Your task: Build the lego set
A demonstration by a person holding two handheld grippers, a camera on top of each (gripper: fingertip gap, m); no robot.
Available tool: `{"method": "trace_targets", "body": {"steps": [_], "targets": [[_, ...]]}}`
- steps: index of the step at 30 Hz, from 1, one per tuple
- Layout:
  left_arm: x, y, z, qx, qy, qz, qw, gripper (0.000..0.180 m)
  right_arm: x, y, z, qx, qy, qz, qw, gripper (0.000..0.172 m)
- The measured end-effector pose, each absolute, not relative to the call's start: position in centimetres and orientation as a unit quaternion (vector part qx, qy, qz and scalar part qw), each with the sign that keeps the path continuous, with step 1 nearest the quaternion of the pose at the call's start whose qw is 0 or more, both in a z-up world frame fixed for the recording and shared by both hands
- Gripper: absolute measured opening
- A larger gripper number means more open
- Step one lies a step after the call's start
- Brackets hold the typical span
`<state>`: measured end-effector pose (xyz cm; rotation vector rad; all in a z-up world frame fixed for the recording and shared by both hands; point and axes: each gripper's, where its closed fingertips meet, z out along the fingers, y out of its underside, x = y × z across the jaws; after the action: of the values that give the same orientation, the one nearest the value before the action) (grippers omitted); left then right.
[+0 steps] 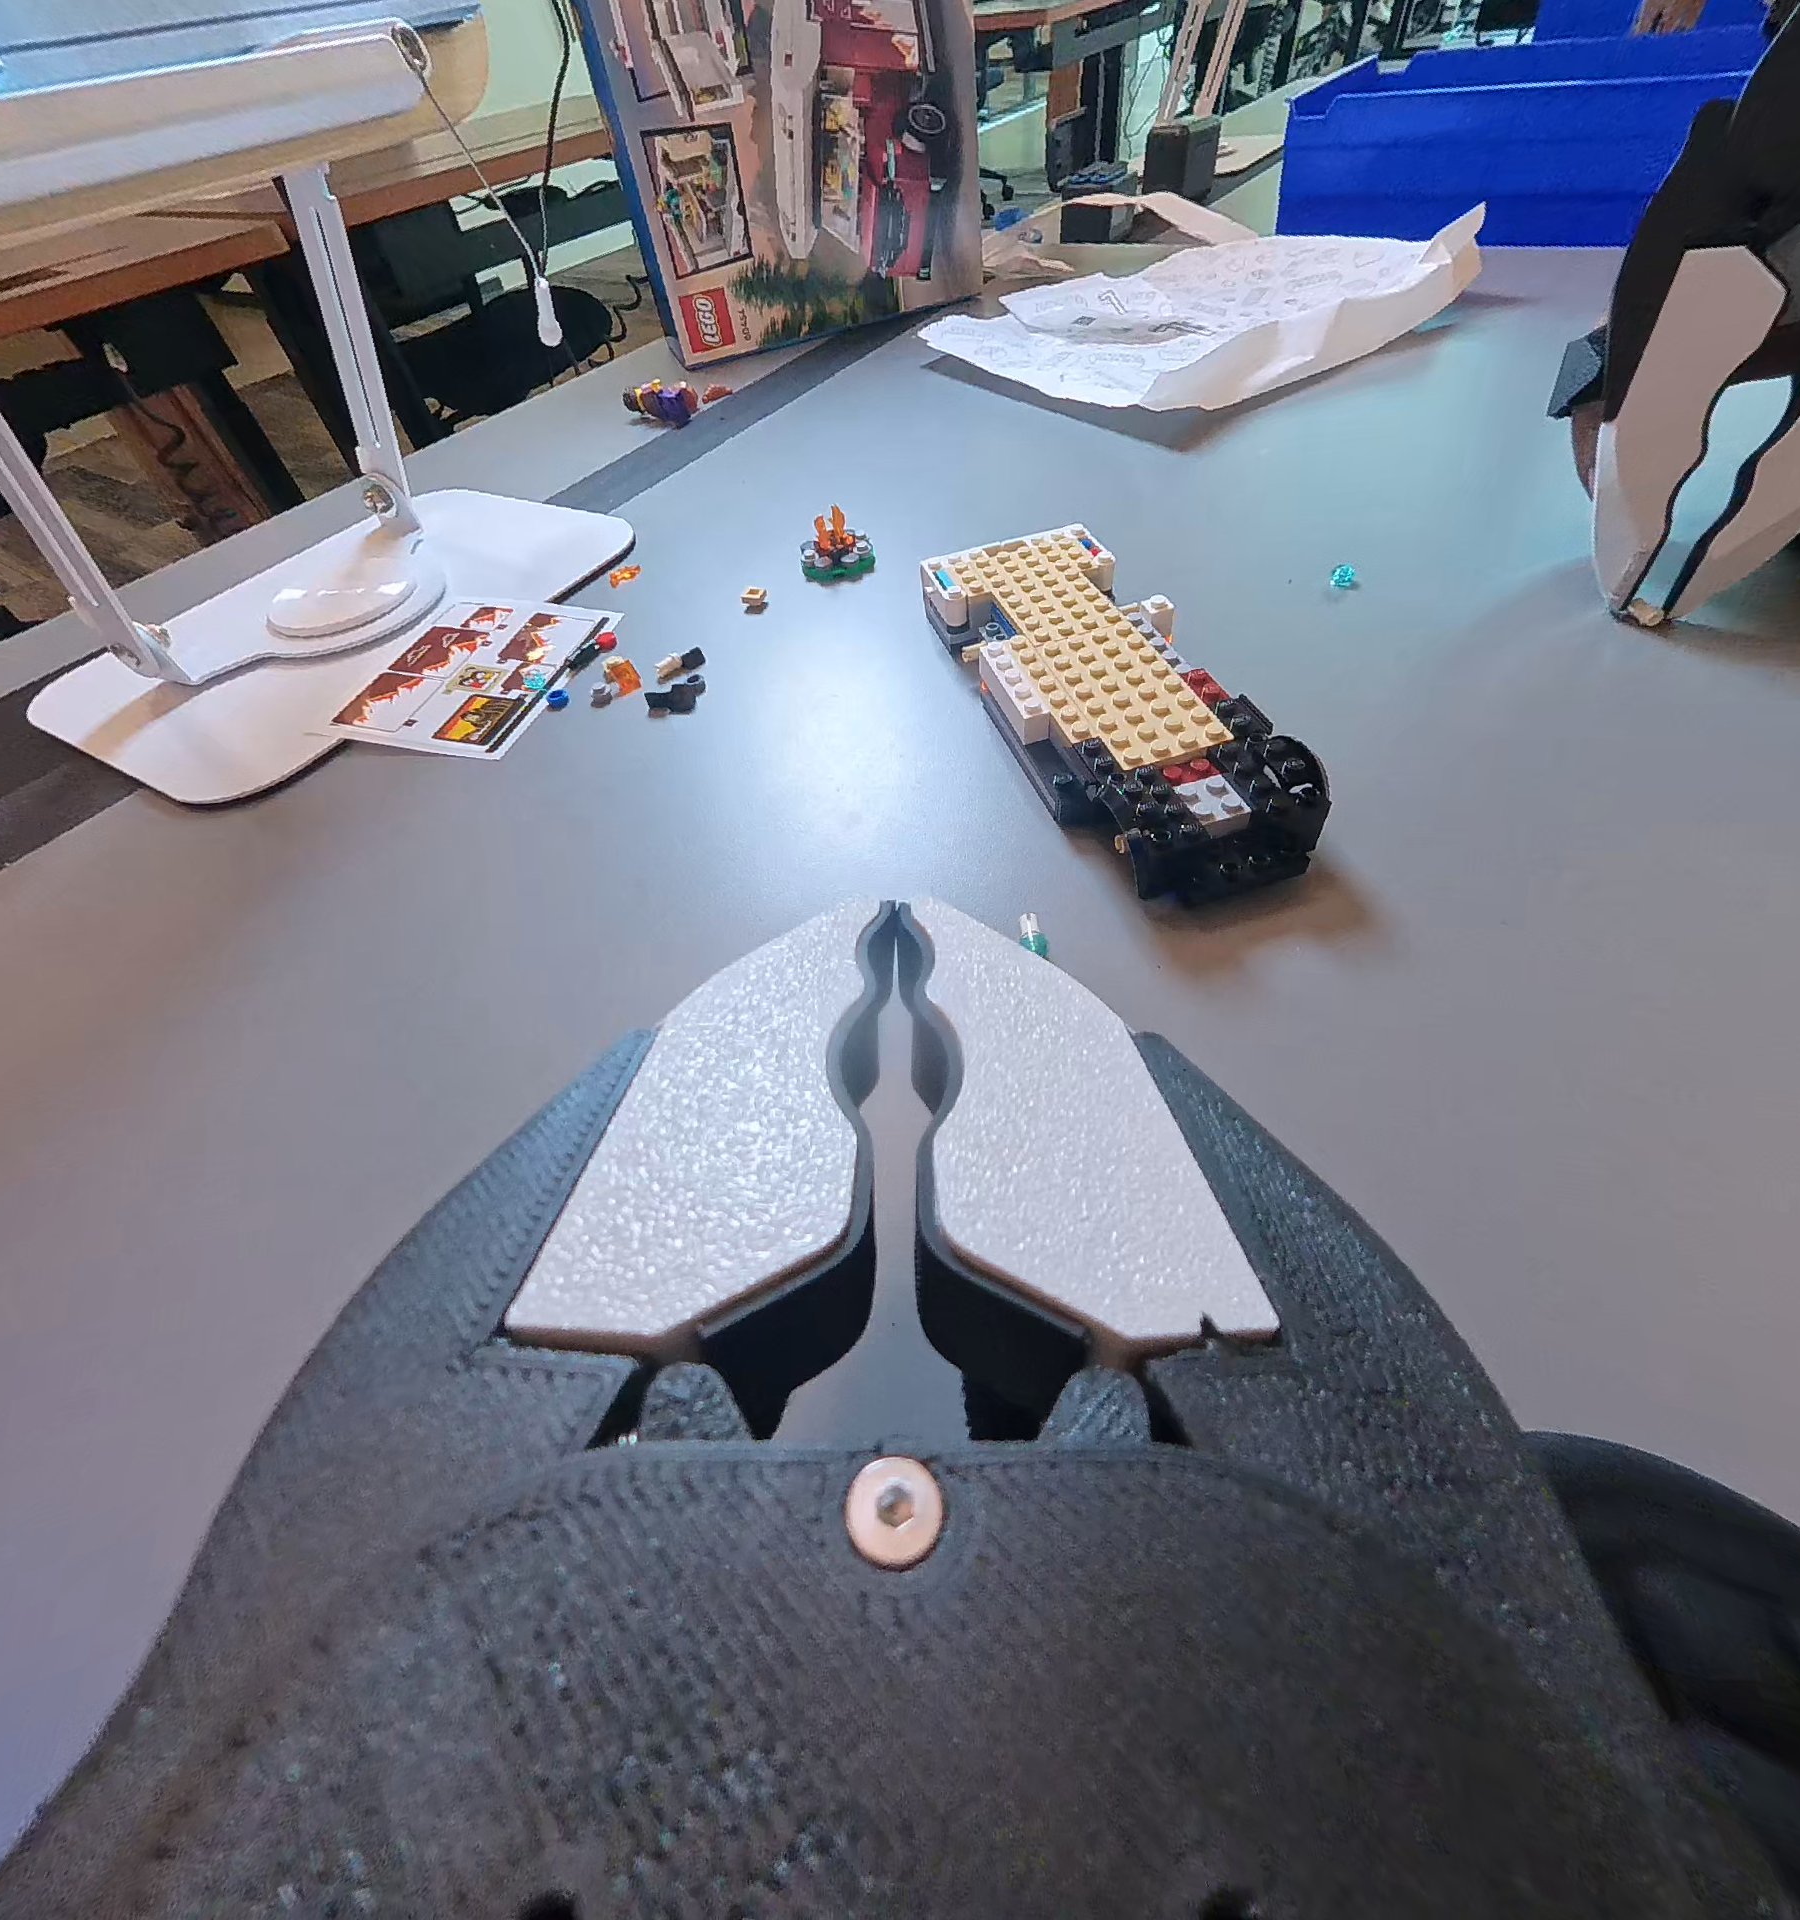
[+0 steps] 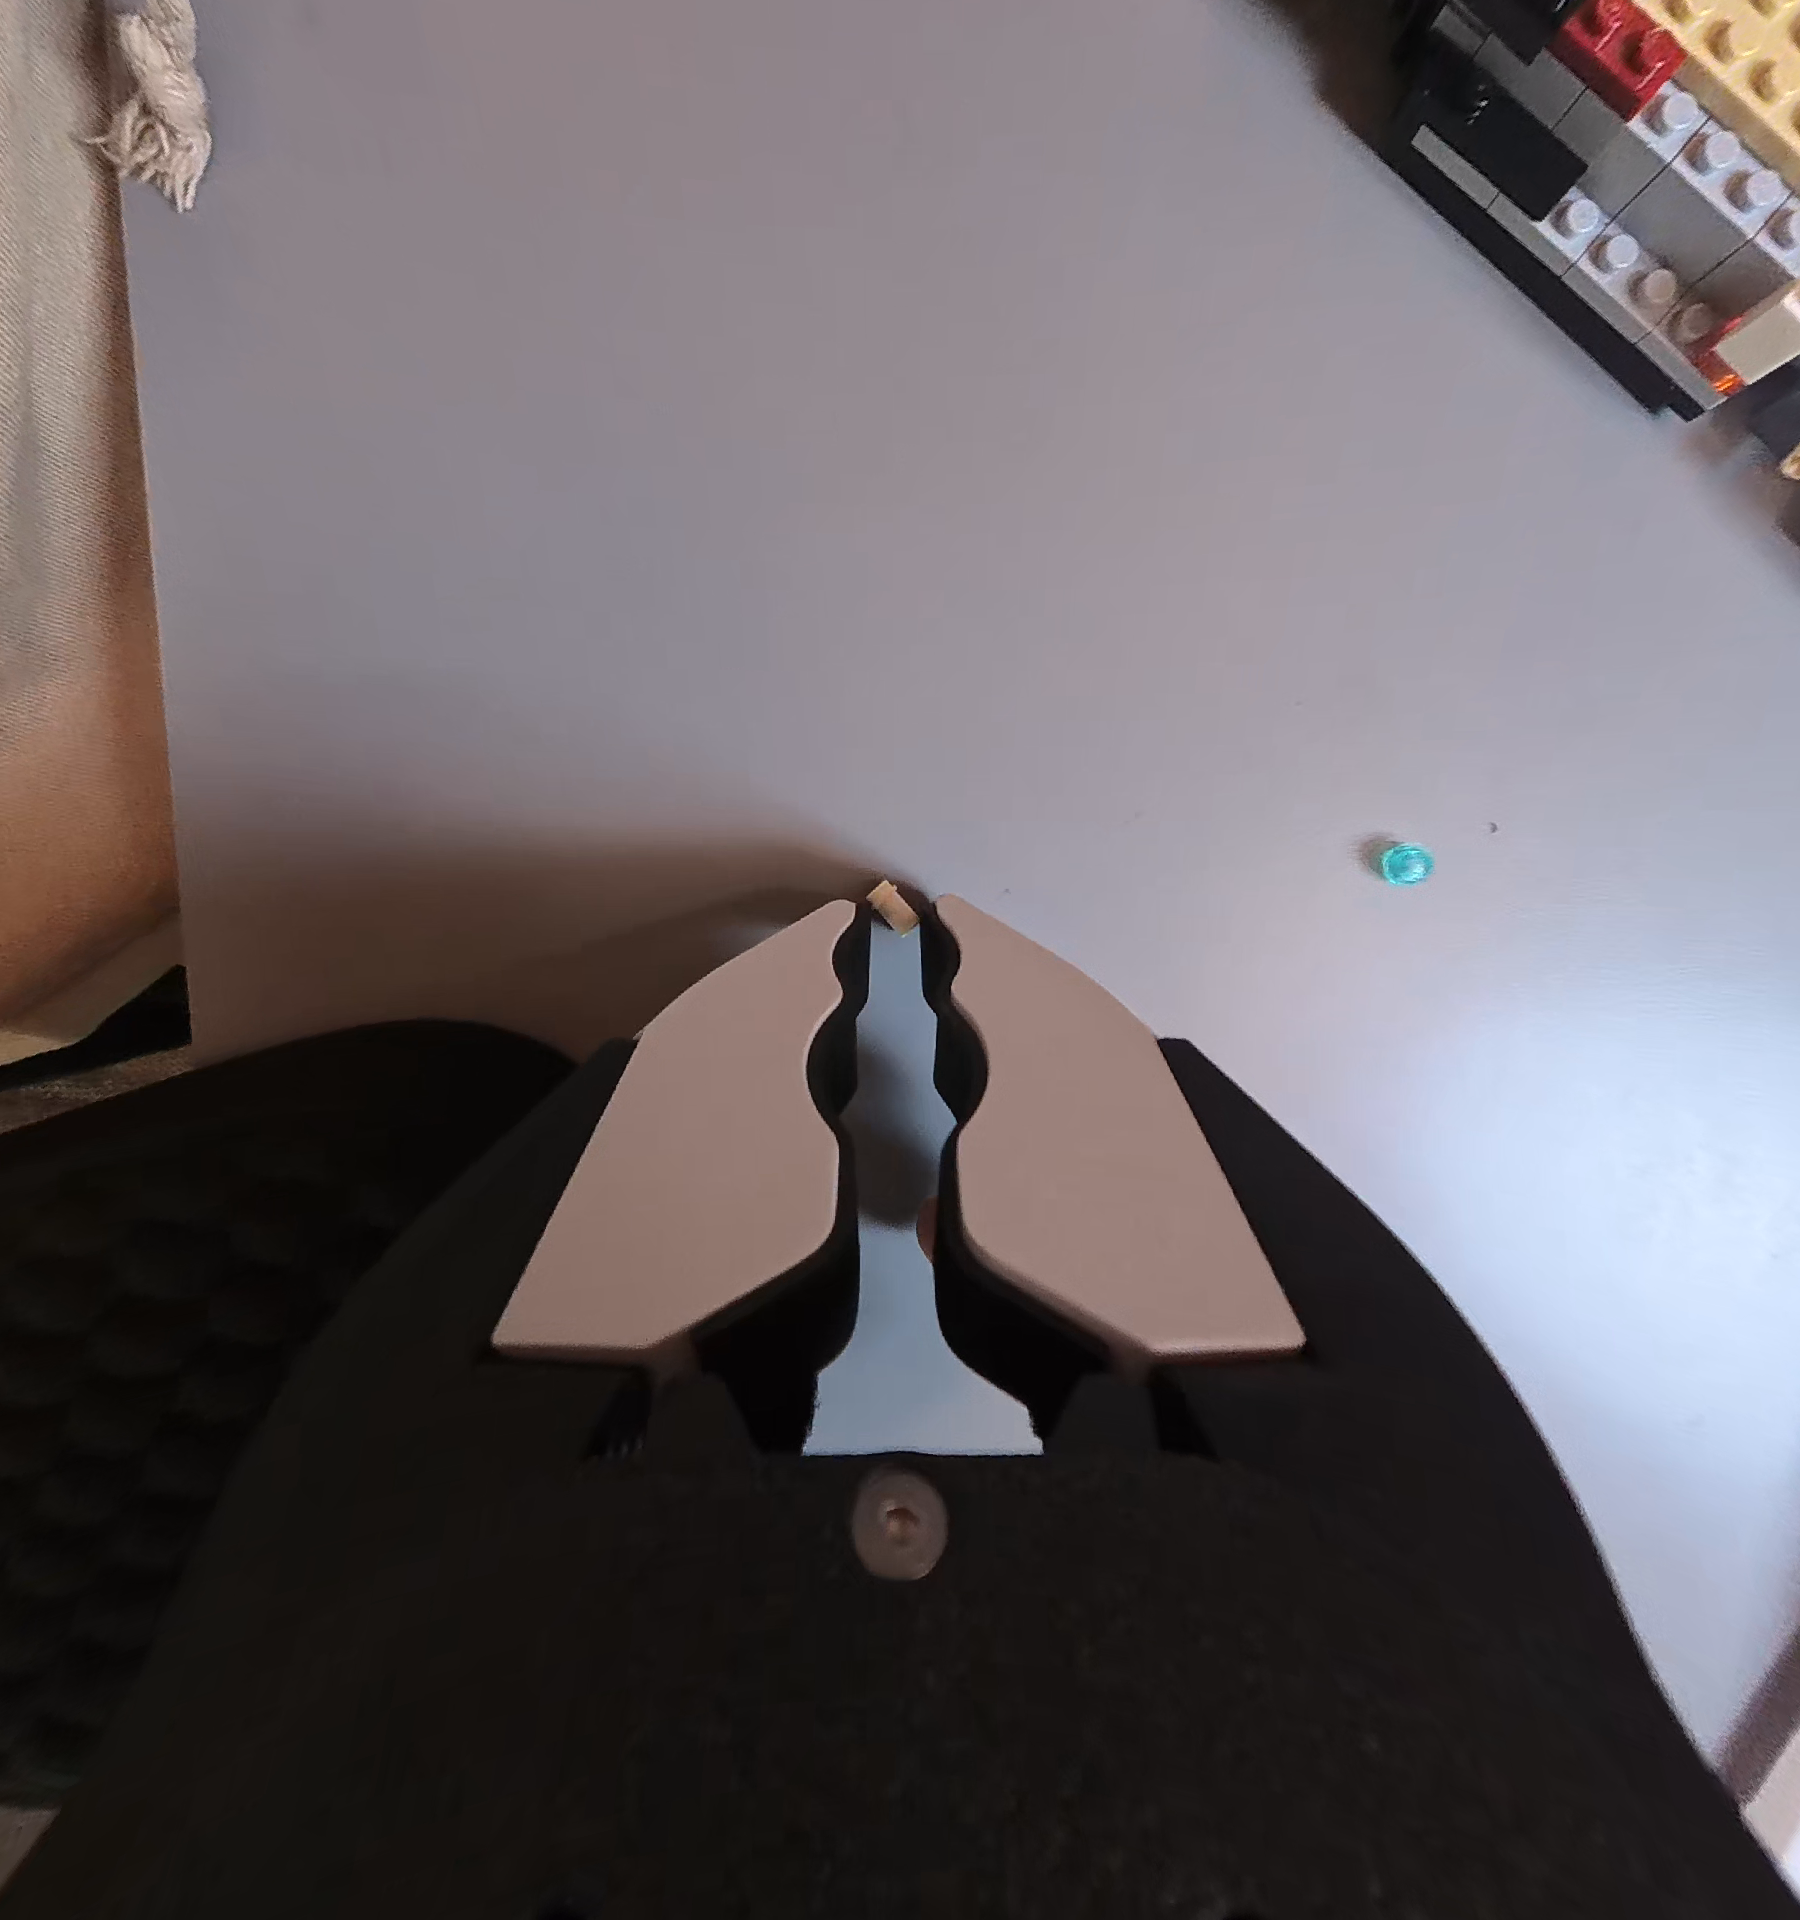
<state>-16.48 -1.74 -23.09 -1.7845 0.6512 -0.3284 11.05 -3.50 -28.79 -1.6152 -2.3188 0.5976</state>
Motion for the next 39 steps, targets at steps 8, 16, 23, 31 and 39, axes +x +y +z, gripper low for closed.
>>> {"method": "trace_targets", "body": {"steps": [8, 16, 23, 31, 39], "targets": [[-16.5, -1.7, -23.1, -0.761, 0.278, -0.138, 0.57, 0.0, 11.2, -3.8, -28.8, -0.564, -0.786, 0.216, 0.13, 0.009], [-16.5, -1.7, -23.1, -0.761, 0.278, -0.138, 0.57, 0.0, 9.8, -2.5, -28.7, -0.602, -0.751, 0.205, 0.174, 0.008], [-16.5, -1.8, -23.1, -0.76, 0.278, -0.139, 0.571, 0.0, 6.5, -0.9, -28.6, -0.632, -0.723, 0.179, 0.212, 0.01], [-16.5, -1.8, -23.1, -0.761, 0.277, -0.144, 0.569, 0.0, 7.2, -1.2, -28.1, -0.648, -0.705, 0.22, 0.187, 0.027], [-16.4, -1.9, -23.2, -0.761, 0.282, -0.143, 0.567, 0.0, 8.5, 2.5, -27.6, -0.665, -0.689, 0.192, 0.217, 0.024]]}}
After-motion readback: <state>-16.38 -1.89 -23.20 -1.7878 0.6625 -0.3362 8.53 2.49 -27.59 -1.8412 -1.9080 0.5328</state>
